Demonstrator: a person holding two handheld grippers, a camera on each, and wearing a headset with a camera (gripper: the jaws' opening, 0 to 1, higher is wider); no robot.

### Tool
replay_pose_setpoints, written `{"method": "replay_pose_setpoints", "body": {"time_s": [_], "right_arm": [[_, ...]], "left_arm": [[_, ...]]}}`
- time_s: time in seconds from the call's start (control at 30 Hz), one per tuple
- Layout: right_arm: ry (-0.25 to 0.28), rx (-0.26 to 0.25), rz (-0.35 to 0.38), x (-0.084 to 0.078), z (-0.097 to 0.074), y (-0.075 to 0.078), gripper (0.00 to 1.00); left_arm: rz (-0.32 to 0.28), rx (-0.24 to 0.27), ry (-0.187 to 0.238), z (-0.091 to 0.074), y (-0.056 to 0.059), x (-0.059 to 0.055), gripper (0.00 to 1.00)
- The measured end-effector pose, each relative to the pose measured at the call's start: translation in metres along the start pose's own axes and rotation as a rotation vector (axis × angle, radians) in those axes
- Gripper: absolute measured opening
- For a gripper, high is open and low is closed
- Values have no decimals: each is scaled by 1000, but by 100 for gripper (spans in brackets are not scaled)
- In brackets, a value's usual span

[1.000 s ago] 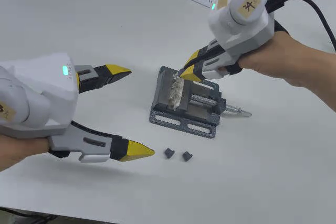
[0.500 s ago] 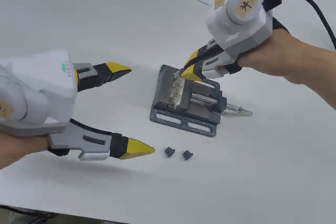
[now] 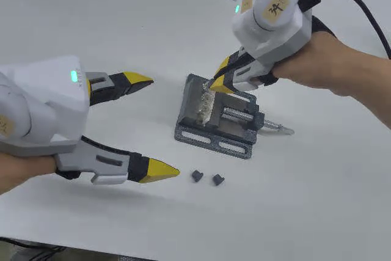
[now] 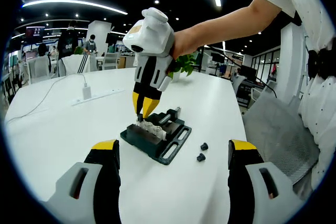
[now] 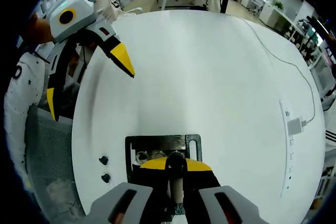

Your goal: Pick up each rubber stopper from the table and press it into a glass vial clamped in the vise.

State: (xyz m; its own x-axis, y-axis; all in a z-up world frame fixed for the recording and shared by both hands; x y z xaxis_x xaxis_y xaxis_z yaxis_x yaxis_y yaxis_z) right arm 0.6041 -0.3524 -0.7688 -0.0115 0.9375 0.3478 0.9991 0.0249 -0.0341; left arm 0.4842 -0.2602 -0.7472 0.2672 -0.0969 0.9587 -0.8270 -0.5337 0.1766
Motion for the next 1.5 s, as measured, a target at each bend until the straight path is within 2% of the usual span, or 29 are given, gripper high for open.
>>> {"method": "replay_pose_setpoints", "body": {"time_s": [0.2, 0.4, 0.53, 0.6, 0.8, 1.13, 1.2, 1.37, 1.5], "right_arm": [[-16, -8, 9, 1, 1, 1, 4], [-43, -31, -21, 2, 3, -1, 4], [-45, -26, -8, 1, 4, 3, 4], [-48, -23, -33, 2, 4, 1, 5], [-21, -17, -21, 1, 3, 2, 7], [-18, -19, -34, 1, 2, 3, 7], [-5, -18, -26, 2, 3, 3, 11], [27, -17, -10, 6, -6, 2, 13], [53, -21, 1, 6, -14, 4, 10]], "left_arm": [[-2, 0, 7, 1, 0, 1, 84], [0, -1, 11, 2, 0, 3, 83], [1, -3, 14, 3, -1, 4, 83], [3, -5, 13, 4, 0, 5, 82], [1, -9, 8, 4, 0, 4, 82], [-3, -2, 8, 1, -2, 3, 81], [-1, 0, 8, 0, -3, 4, 81], [-2, -1, 6, 0, -1, 3, 81], [-2, -1, 4, -1, -1, 2, 81]]}}
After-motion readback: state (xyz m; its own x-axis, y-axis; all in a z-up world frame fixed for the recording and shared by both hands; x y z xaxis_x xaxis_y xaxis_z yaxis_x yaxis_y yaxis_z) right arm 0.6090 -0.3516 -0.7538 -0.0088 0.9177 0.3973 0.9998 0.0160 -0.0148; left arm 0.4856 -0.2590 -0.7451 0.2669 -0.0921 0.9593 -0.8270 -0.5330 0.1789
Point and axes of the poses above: the centre of the closed fingertips' face, and the gripper's own axes: z roughly forward along the fingers, y roughly to its right, x roughly out of its top, the point moved 4 cm from there along -z, roughly backward along the fingers, and after that the axes turned 3 degrees about y, right-handed, at the moved point
